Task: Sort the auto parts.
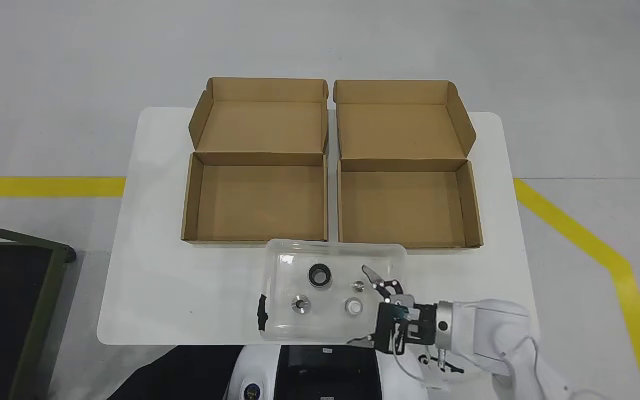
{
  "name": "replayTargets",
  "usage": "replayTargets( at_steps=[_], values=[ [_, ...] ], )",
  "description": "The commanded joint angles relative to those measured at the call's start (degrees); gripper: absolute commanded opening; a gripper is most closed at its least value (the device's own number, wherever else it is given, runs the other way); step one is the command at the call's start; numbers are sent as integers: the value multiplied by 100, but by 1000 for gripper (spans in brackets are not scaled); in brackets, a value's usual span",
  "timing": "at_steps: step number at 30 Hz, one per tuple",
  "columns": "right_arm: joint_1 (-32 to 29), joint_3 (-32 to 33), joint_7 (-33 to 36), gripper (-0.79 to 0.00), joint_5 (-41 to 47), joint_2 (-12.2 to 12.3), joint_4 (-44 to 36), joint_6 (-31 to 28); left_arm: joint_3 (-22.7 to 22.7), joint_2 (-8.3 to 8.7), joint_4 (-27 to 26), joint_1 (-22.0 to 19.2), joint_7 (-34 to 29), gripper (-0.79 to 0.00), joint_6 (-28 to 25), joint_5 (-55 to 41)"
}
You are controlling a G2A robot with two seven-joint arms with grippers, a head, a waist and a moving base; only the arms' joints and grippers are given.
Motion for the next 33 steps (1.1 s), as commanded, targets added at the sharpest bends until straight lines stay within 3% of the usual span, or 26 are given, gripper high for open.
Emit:
replayTargets(
  at_steps=[1, 5, 8, 14, 15, 21, 23, 26, 33],
  values=[
    [47, -10, 115, 0, 56, 12, 51, 18, 0, 0, 0, 0, 0, 0, 0, 0],
    [105, -53, 287, 0, 170, 28, 111, 115, 0, 0, 0, 0, 0, 0, 0, 0],
    [147, -87, 411, -206, 177, 43, 139, 163, 0, 0, 0, 0, 0, 0, 0, 0],
    [251, -213, 640, -200, 118, 71, 191, 221, 0, 0, 0, 0, 0, 0, 0, 0],
    [268, -229, 669, -163, 96, 75, 199, 258, 0, 0, 0, 0, 0, 0, 0, 0],
    [311, -339, 749, -129, 35, 100, 270, 341, 0, 0, 0, 0, 0, 0, 0, 0],
    [322, -364, 757, -185, 27, 110, 277, 348, 0, 0, 0, 0, 0, 0, 0, 0],
    [336, -409, 776, -391, 3, 124, 324, 355, 0, 0, 0, 0, 0, 0, 0, 0],
    [375, -487, 714, -453, -26, 157, 432, 387, 0, 0, 0, 0, 0, 0, 0, 0]
  ],
)
